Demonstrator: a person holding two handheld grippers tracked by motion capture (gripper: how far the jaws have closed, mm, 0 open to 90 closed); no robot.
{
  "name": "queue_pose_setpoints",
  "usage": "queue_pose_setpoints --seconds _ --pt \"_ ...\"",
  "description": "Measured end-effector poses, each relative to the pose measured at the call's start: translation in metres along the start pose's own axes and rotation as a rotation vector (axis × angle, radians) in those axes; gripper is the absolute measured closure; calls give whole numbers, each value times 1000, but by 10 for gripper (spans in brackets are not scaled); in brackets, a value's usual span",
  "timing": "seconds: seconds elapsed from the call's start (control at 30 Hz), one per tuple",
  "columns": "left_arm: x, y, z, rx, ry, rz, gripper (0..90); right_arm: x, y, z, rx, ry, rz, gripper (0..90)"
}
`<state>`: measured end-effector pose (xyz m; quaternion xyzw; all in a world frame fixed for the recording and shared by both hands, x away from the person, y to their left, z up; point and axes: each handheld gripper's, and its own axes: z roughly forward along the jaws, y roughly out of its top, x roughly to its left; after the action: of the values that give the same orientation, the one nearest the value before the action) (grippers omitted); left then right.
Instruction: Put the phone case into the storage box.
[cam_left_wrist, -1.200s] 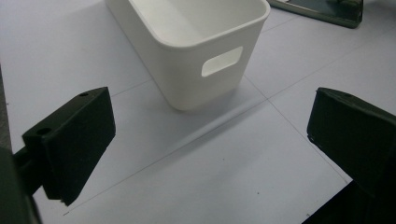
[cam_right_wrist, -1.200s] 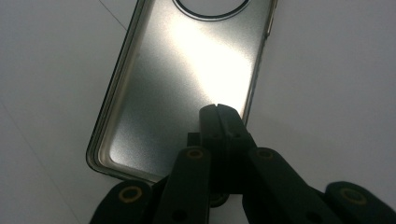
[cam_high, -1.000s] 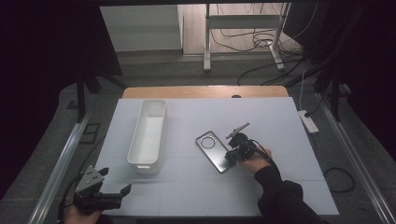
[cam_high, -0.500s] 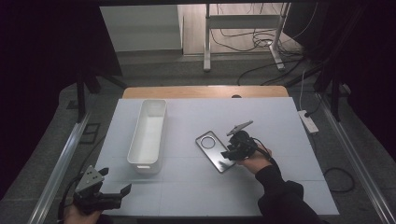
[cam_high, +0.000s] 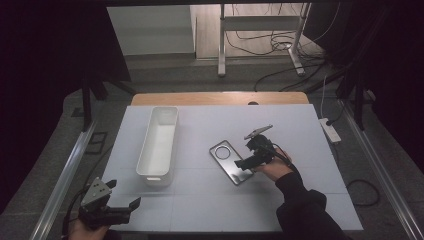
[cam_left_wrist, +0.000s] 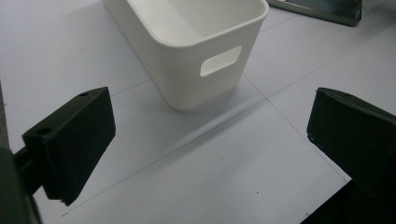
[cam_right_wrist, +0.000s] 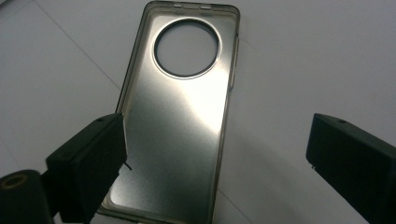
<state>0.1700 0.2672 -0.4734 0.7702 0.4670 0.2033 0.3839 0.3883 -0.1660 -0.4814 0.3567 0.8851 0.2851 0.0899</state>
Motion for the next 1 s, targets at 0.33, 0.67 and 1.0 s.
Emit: queue_pose_setpoints --seconds 0.33,0.67,1.0 --pt "0 0 0 2 -1 1 21 -6 7 3 30 -13 48 0" --pt "0 0 0 5 -1 8 22 -2 8 17 104 -19 -1 283" --pt "-1 1 1 9 1 14 22 -6 5 24 122 0 13 640"
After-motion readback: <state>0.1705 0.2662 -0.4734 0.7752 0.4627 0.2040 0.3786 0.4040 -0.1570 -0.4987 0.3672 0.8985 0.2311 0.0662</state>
